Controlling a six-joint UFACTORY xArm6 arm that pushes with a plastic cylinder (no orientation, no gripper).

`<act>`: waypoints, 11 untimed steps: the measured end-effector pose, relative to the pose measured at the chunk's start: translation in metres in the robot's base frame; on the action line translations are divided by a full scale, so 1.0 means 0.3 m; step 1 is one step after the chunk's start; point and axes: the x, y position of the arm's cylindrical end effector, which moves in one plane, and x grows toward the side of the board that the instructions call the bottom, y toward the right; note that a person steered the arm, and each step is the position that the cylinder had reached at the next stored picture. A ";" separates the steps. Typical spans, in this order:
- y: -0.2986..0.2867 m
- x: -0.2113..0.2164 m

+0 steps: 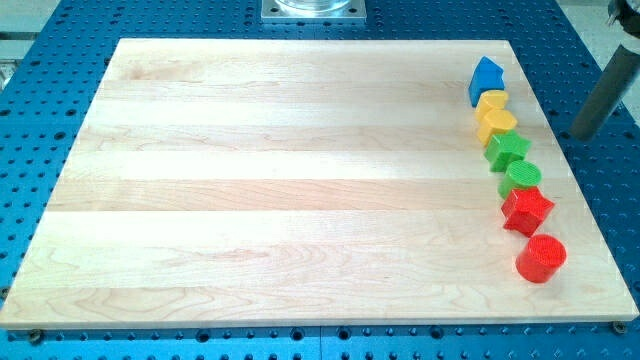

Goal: Put the red star diagonally top left to the blue triangle

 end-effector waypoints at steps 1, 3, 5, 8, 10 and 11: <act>-0.061 0.046; -0.076 0.069; -0.001 0.148; 0.010 0.203; -0.017 0.284; -0.177 0.304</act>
